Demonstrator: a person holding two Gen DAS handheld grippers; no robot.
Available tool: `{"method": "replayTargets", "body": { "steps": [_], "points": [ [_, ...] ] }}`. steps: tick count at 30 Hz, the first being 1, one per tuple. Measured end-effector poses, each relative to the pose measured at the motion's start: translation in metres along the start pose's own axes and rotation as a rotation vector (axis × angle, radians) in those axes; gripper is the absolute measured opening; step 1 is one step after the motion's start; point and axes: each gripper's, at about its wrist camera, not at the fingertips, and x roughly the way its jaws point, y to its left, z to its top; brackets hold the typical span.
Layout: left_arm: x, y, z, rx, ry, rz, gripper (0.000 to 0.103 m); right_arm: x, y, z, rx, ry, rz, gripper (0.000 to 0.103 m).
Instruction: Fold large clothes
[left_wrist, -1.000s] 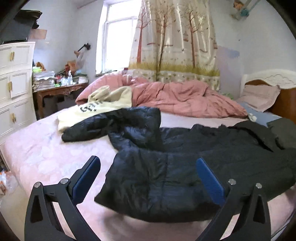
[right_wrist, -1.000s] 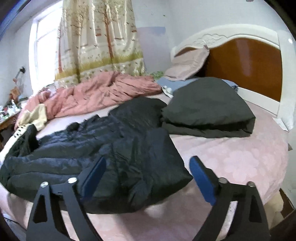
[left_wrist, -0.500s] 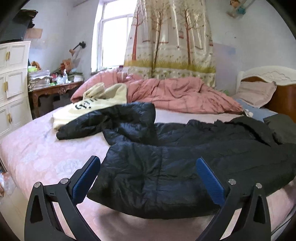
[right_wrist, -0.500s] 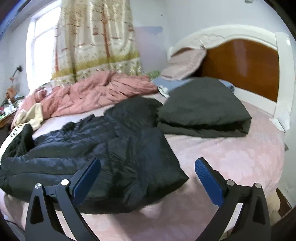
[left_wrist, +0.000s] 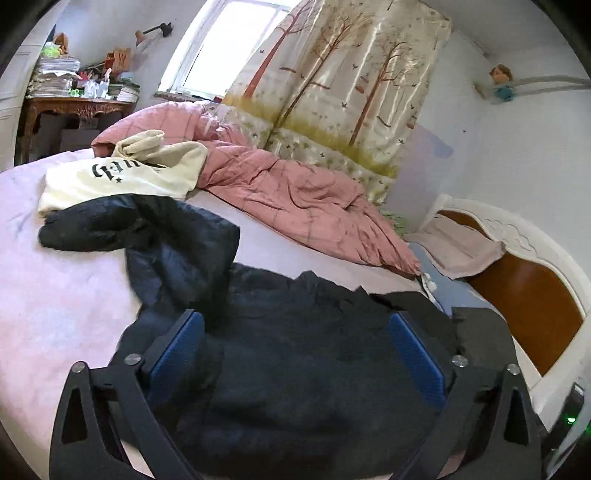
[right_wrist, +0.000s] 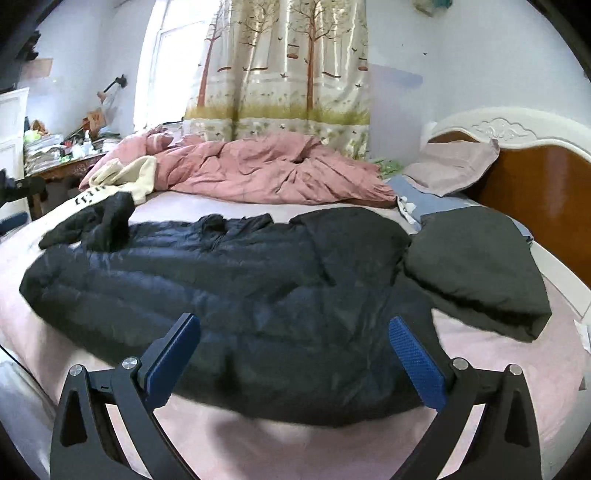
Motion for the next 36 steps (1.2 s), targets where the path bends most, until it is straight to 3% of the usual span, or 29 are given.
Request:
{"method": "replayTargets", "body": {
  "steps": [2,5,9,10,13,16,18,20,22,24,27,29,33,36],
  "points": [
    [0.023,-0.014,0.005,0.089,-0.013,0.060,0.098,0.006,-0.009,0.020,0.024,0.014,0.001,0.103],
    [0.056,-0.025,-0.003,0.207,-0.015,0.135,0.098,0.022,-0.022,0.053,0.027,0.028,-0.064,0.103],
    [0.083,-0.004,-0.033,0.120,0.079,0.027,0.096,0.068,-0.031,0.092,0.030,0.113,-0.067,0.103],
    [0.094,-0.001,-0.041,0.150,0.097,0.082,0.096,0.087,-0.029,0.101,0.010,0.122,-0.059,0.103],
    [0.117,0.005,-0.056,0.195,0.165,0.144,0.096,0.137,-0.021,0.115,-0.044,0.159,-0.076,0.099],
    [0.132,0.010,-0.063,0.171,0.192,0.170,0.096,0.195,-0.015,0.120,-0.053,0.253,-0.078,0.085],
    [0.141,0.008,-0.068,0.184,0.203,0.201,0.096,0.238,-0.013,0.114,-0.074,0.336,-0.131,0.063],
    [0.146,0.003,-0.071,0.214,0.219,0.228,0.096,0.261,-0.014,0.106,-0.074,0.393,-0.175,0.062],
    [0.149,0.001,-0.073,0.222,0.223,0.227,0.096,0.278,-0.020,0.093,-0.069,0.440,-0.193,0.053],
    [0.147,0.003,-0.072,0.211,0.229,0.214,0.096,0.274,-0.025,0.090,-0.070,0.407,-0.259,0.006],
    [0.148,0.005,-0.072,0.204,0.237,0.210,0.096,0.229,-0.041,0.098,-0.023,0.201,-0.353,0.003],
    [0.147,0.004,-0.072,0.204,0.235,0.212,0.096,0.199,-0.053,0.103,0.004,0.126,-0.408,0.003],
    [0.146,0.004,-0.072,0.197,0.236,0.213,0.096,0.135,-0.091,0.106,0.054,0.041,-0.478,0.003],
    [0.145,0.006,-0.071,0.186,0.238,0.193,0.096,0.096,-0.129,0.093,0.147,0.037,-0.504,0.003]
  ]
}}
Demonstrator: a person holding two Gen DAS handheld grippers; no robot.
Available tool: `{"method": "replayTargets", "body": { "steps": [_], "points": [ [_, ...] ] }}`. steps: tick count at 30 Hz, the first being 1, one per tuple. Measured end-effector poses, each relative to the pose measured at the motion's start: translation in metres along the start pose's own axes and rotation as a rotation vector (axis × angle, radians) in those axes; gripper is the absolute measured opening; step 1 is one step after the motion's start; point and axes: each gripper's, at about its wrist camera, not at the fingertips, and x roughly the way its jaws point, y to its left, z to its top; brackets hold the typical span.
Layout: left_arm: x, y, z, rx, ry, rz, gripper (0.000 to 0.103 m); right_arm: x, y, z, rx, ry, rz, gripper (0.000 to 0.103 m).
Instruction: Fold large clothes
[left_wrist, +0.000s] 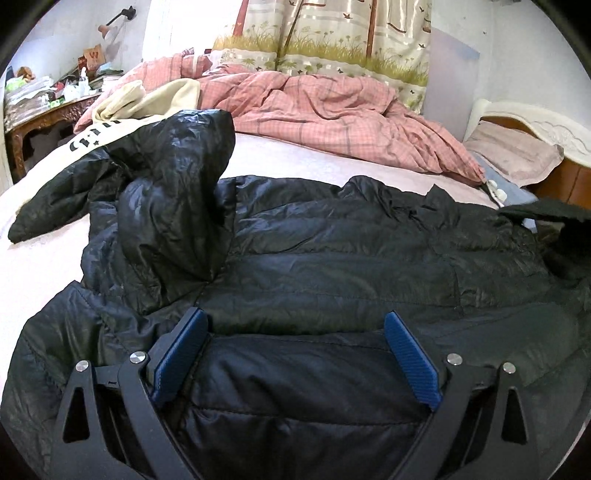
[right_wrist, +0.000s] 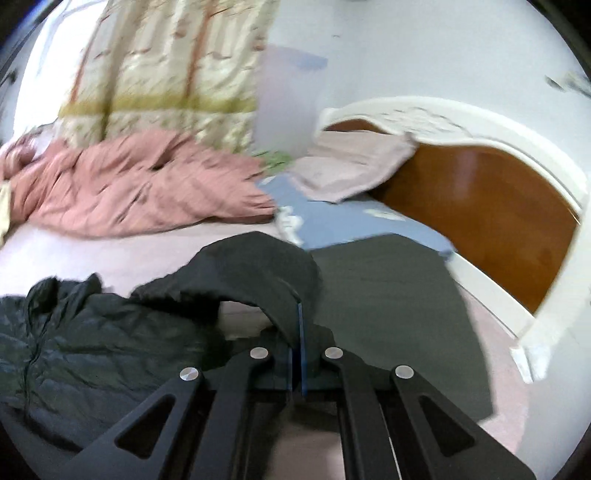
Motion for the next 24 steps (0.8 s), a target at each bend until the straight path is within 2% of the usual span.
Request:
{"method": "replayTargets", "body": {
  "steps": [4,7,9,11,14,16,19,21,24],
  "points": [
    [-0.001,0.005,0.001,-0.013,-0.003,-0.026,0.096,0.024,-0.046,-0.041,0.076,0.186,0.024,0.004],
    [-0.002,0.004,0.000,-0.005,-0.005,-0.022,0.096,0.032,-0.058,-0.072,0.099,0.273,0.038,0.023],
    [-0.003,0.005,0.000,-0.008,-0.005,-0.027,0.096,0.025,-0.055,-0.081,0.095,0.257,0.040,0.043],
    [-0.002,0.003,0.000,-0.008,-0.005,-0.023,0.096,0.011,-0.052,-0.082,0.089,0.217,0.058,0.058],
    [-0.002,0.004,0.000,-0.006,-0.005,-0.021,0.096,-0.011,-0.041,-0.071,0.065,0.150,0.116,0.059],
    [-0.002,0.004,0.000,-0.006,-0.004,-0.022,0.096,-0.026,-0.023,-0.056,0.011,0.099,0.159,0.059],
    [-0.002,0.004,0.000,-0.005,-0.003,-0.021,0.096,-0.033,0.005,-0.035,-0.087,0.069,0.218,0.059],
    [-0.002,0.003,0.000,-0.001,-0.003,-0.015,0.096,-0.025,0.030,-0.024,-0.159,0.085,0.250,0.060],
    [-0.002,0.003,-0.001,0.003,-0.001,-0.012,0.096,0.020,0.079,-0.008,-0.310,0.173,0.285,0.061]
  ]
}}
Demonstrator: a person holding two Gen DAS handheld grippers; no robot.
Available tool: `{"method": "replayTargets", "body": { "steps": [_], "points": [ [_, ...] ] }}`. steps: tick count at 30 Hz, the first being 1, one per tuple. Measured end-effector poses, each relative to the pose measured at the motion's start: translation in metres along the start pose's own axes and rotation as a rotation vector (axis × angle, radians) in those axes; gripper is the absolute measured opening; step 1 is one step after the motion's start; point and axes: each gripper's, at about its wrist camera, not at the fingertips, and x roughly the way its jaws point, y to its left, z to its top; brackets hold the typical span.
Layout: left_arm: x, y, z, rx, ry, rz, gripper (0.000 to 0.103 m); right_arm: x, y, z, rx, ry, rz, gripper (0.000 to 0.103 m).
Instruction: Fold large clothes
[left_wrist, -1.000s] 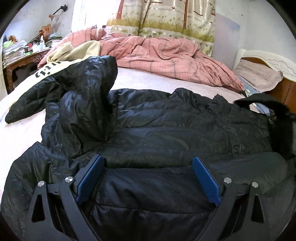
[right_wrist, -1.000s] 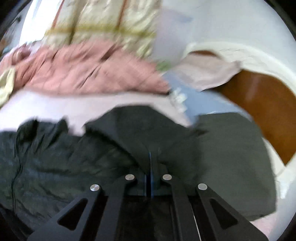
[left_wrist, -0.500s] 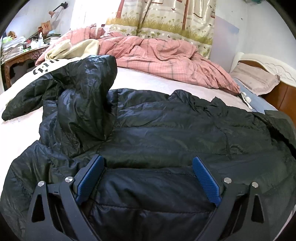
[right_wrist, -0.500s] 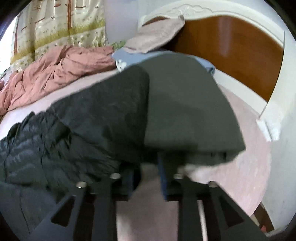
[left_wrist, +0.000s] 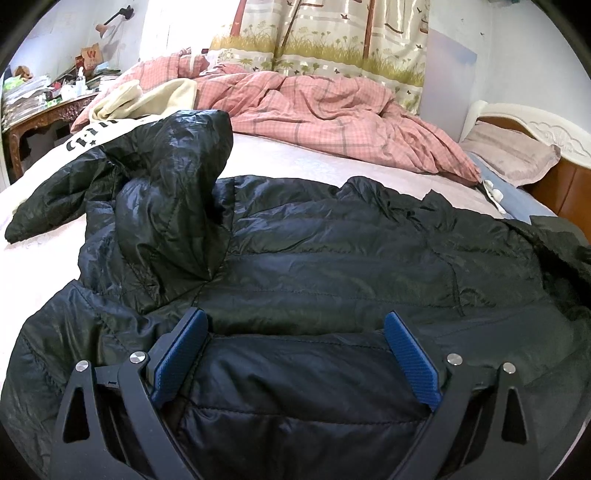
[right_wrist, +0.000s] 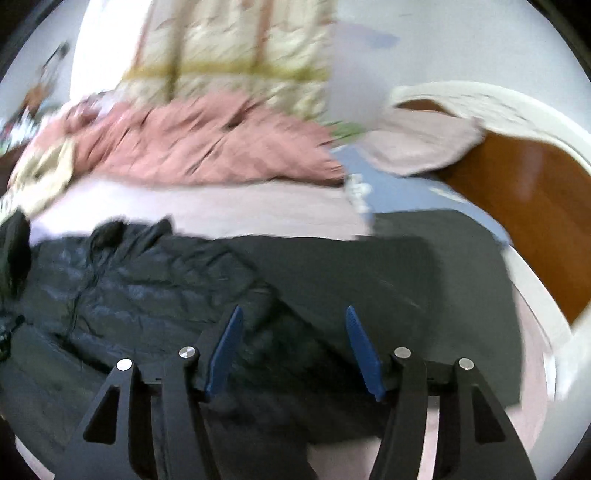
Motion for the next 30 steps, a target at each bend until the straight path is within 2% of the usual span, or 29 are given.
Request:
{"method": "replayTargets", "body": {
  "steps": [1,6,7,8,9,11,12,14,16,22,26,30],
  "points": [
    [0.000,0.000,0.000,-0.002,0.001,0.001,0.096,0.017,0.006,0.006,-0.033,0.033,-0.008,0.061],
    [0.002,-0.002,0.000,0.004,0.009,0.002,0.096,0.097,0.034,0.019,-0.179,0.185,-0.161,0.060],
    [0.002,-0.002,0.000,0.005,0.010,0.000,0.096,0.105,0.031,0.020,-0.167,0.198,-0.182,0.055],
    [0.003,-0.002,0.001,0.006,0.011,-0.002,0.096,0.110,0.026,0.021,-0.129,0.196,-0.204,0.033],
    [0.003,-0.001,0.001,0.005,0.012,-0.004,0.096,0.109,0.020,0.022,-0.096,0.180,-0.212,0.005],
    [0.003,-0.002,0.001,0.004,0.012,-0.002,0.096,0.087,0.008,0.027,-0.006,0.045,-0.246,0.004],
    [0.004,-0.002,0.001,0.006,0.013,0.001,0.096,0.070,0.007,0.029,0.014,-0.041,-0.246,0.004],
    [0.004,-0.002,0.001,0.011,0.014,0.005,0.096,0.042,0.009,0.031,0.018,-0.147,-0.263,0.004],
    [0.004,-0.003,0.001,0.013,0.013,0.009,0.096,0.020,0.014,0.038,0.004,-0.187,-0.244,0.004],
    [0.003,-0.001,0.000,0.015,0.009,0.009,0.096,-0.071,0.026,0.070,0.008,-0.400,-0.210,0.004],
    [0.001,0.000,0.001,0.012,0.005,0.003,0.096,-0.116,0.041,0.085,-0.003,-0.445,-0.050,0.004],
    [-0.005,0.002,0.003,-0.002,-0.012,-0.017,0.096,-0.117,0.075,0.082,-0.091,-0.421,-0.013,0.004]
  ]
}}
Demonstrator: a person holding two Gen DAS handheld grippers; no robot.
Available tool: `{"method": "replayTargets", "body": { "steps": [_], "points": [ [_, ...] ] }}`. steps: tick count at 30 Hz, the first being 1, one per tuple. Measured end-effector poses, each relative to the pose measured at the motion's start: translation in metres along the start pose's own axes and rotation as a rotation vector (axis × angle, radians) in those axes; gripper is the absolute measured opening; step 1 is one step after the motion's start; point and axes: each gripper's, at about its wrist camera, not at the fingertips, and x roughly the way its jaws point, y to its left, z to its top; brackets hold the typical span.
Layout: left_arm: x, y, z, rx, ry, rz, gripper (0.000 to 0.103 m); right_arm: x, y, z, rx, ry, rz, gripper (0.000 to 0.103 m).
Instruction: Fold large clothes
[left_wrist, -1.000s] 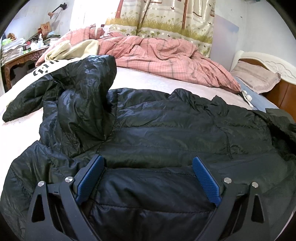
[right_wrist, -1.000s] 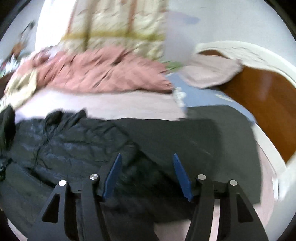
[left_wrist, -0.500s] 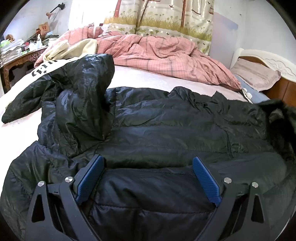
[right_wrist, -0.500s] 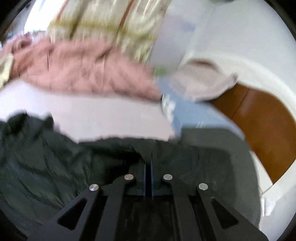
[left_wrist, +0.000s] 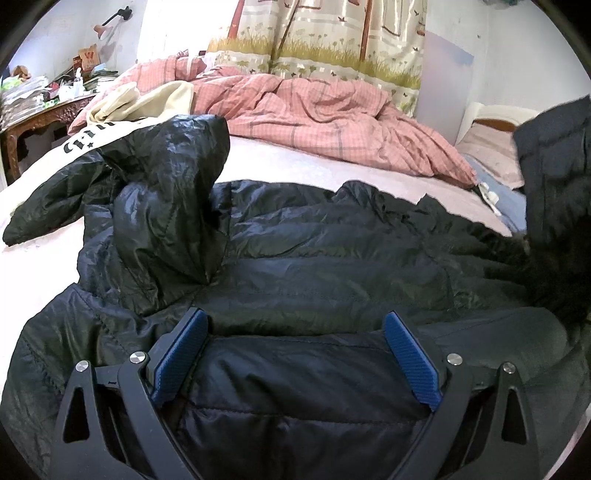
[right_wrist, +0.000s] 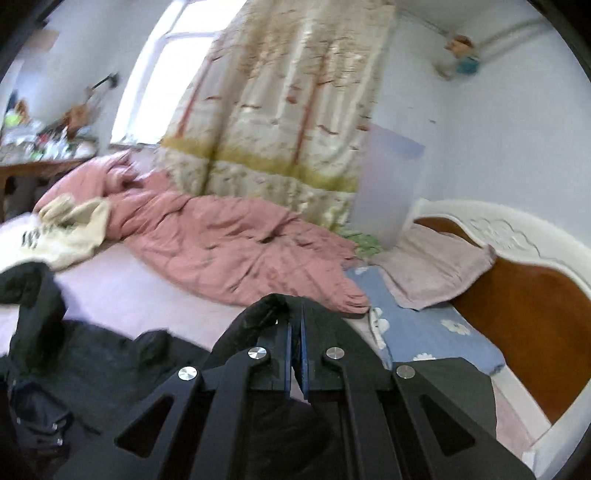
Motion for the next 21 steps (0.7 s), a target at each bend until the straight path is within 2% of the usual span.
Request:
{"method": "replayTargets", "body": {
  "steps": [2,5,9,10,13,15,17,19,21],
  "points": [
    [-0.007,0.002,0.003,-0.007,-0.022,-0.007,0.096,0.003,0.016,-0.006,-0.007,0.021,0.022,0.004],
    [-0.017,0.001,0.007,0.039,-0.062,0.099,0.096,0.020,0.039,-0.006,0.003,0.057,0.059,0.004],
    [-0.043,0.023,0.016,-0.046,-0.145,0.097,0.096,0.024,0.073,0.018,0.009,0.006,0.104,0.004],
    [-0.052,0.030,0.019,-0.060,-0.178,0.117,0.096,0.020,0.079,0.024,0.029,-0.010,0.122,0.004],
    [-0.069,0.045,0.026,-0.051,-0.255,0.209,0.096,0.018,0.086,0.028,0.109,-0.033,0.157,0.004],
    [-0.068,0.053,0.028,-0.028,-0.260,0.298,0.096,0.022,0.098,0.016,0.108,-0.023,0.101,0.004],
    [-0.061,0.059,0.028,-0.030,-0.243,0.345,0.096,0.037,0.131,-0.016,-0.044,0.066,0.082,0.004],
    [-0.054,0.067,0.028,-0.060,-0.207,0.311,0.096,0.058,0.160,-0.056,-0.187,0.207,0.084,0.005],
    [-0.050,0.063,0.026,-0.059,-0.197,0.289,0.096,0.078,0.170,-0.096,-0.216,0.358,0.124,0.013]
  ]
}}
